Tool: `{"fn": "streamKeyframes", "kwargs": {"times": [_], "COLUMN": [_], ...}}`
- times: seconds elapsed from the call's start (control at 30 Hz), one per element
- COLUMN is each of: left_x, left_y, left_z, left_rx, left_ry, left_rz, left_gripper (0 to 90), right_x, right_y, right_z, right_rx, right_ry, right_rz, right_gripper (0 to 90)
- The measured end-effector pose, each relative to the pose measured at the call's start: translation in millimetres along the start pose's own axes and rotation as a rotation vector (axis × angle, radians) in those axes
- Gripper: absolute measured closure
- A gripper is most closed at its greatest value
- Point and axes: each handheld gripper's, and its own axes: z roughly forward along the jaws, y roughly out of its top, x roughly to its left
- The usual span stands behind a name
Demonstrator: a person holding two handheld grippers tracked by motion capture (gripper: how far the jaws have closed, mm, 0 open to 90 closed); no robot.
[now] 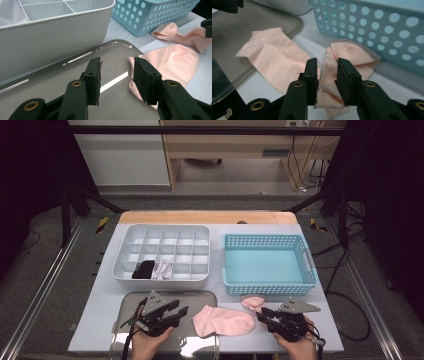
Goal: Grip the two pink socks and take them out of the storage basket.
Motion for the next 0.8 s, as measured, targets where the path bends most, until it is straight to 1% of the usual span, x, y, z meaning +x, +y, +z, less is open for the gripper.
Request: {"fn": "streamKeyframes", "kwargs": {"times": [0.07,0.1,0.17,0.27,0.33,0.37,0.43,0.5,0.57,0.6,0.67,0.7,0.73,0.8], "left_x": [0.2,0.2,0.2,0.1,0.2,0.2,0.5,0.5,0.8,0.8,0.9,0.8,0.4,-0.3], "left_y": [-0.3,-0.6,-0.8,-0.4,-0.4,-0.4,-0.6,-0.7,-0.4,-0.3,-0.1,-0.2,-0.3,-0.3], "left_z": [0.5,0.6,0.5,0.1,0.1,0.1,0.4,0.5,0.4,0.0,-0.3,-0.2,0.0,0.4], "left_rx": [0.002,0.004,0.005,0.002,0.002,0.002,0.003,0.004,0.003,0.001,0.000,0.001,0.002,0.003], "left_ry": [0.000,0.000,0.000,0.001,0.001,0.001,-0.002,-0.002,-0.002,-0.001,-0.001,-0.002,-0.002,-0.005], "left_rz": [-0.002,-0.001,0.000,0.000,0.000,0.000,-0.003,-0.003,-0.004,-0.004,-0.007,-0.006,-0.004,-0.004], "left_gripper": [56.1,56.1,56.1,56.1,56.3,56.4,56.6,56.7,56.8,56.9,57.0,57.1,57.1,57.4], "right_x": [2.1,3.1,3.6,0.9,-3.0,-3.0,-5.1,-5.5,-6.2,-6.9,-7.6,-8.3,-8.3,-8.5], "right_y": [1.6,2.4,3.0,2.9,2.7,2.7,3.1,2.7,1.0,0.3,0.0,0.3,0.3,0.9], "right_z": [-0.4,-0.8,-2.4,-6.9,-10.6,-10.6,-13.3,-12.8,-10.2,-8.8,-8.9,-8.5,-8.5,-6.4], "right_rx": [-0.018,-0.021,-0.031,-0.046,-0.077,-0.077,-0.095,-0.086,-0.059,-0.051,-0.046,-0.045,-0.045,-0.022], "right_ry": [0.002,-0.006,-0.018,-0.033,-0.044,-0.044,-0.044,-0.050,-0.041,-0.043,-0.030,-0.023,-0.023,0.003], "right_rz": [-0.013,-0.027,-0.031,-0.010,0.009,0.009,0.027,0.026,0.035,0.032,0.042,0.047,0.047,0.054], "right_gripper": [67.1,66.2,65.5,64.6,64.2,64.2,65.2,66.1,67.3,67.5,68.3,73.3,73.3,84.2]}}
